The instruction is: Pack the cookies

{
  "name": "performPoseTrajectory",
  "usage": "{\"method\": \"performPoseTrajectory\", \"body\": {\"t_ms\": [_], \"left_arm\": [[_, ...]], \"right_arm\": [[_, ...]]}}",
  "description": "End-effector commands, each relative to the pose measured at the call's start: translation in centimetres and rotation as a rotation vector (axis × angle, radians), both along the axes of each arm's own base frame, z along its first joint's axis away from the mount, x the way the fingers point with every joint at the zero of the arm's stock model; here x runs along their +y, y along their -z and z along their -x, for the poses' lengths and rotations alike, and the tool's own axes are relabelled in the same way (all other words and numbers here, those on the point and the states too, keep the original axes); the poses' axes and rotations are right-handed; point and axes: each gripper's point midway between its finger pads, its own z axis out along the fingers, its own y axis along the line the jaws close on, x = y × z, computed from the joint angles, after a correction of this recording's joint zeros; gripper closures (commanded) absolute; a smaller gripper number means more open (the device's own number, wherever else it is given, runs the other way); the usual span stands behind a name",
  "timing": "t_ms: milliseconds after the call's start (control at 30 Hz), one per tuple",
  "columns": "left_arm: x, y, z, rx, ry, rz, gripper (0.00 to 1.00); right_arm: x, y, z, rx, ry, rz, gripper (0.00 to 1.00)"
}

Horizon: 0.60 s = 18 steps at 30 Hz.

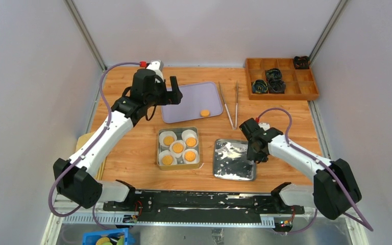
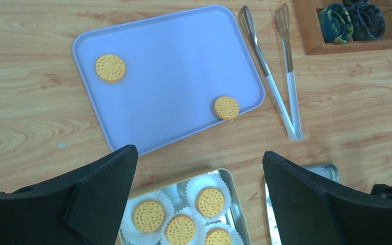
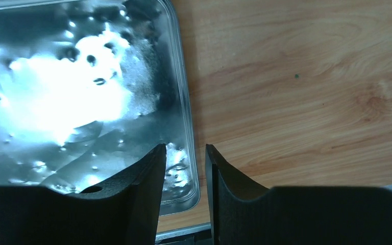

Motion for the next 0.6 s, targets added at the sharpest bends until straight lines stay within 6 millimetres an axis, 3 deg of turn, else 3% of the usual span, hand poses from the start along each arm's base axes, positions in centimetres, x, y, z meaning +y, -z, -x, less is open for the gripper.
{"method": "performPoseTrajectory", "body": {"t_ms": [0,167,333,400,467,567], "left_arm": [[0.2,-0.2,1.6,-0.004,0.031,0.002,0.00],[0.0,-0.4,2.0,-0.007,0.048,0.013,0.00],[0.1,-0.4,2.2,-0.008,0.048,0.017,0.00],[0.1,-0.3,2.3,-0.006,0.048,0.019,0.00],[0.1,-0.2,2.4,-0.003,0.048,0.019,0.00],[0.1,0.0,2.6,0.005,0.052,0.018,0.00]], "right_arm": [[-0.8,1.5,1.8,0.075,0.077,0.051,0.61],[-1.5,1.7,1.5,0.079,0.104,0.097,0.59],[-1.2,3.3,1.9,0.125,0.101,0.101,0.61],[-0.8,4.1,2.0,0.141,0.096,0.083,0.67],[-0.5,4.6,2.0,0.150,0.098,0.072,0.80],[-0.2,4.4,1.6,0.128,0.101,0.051,0.90]]}}
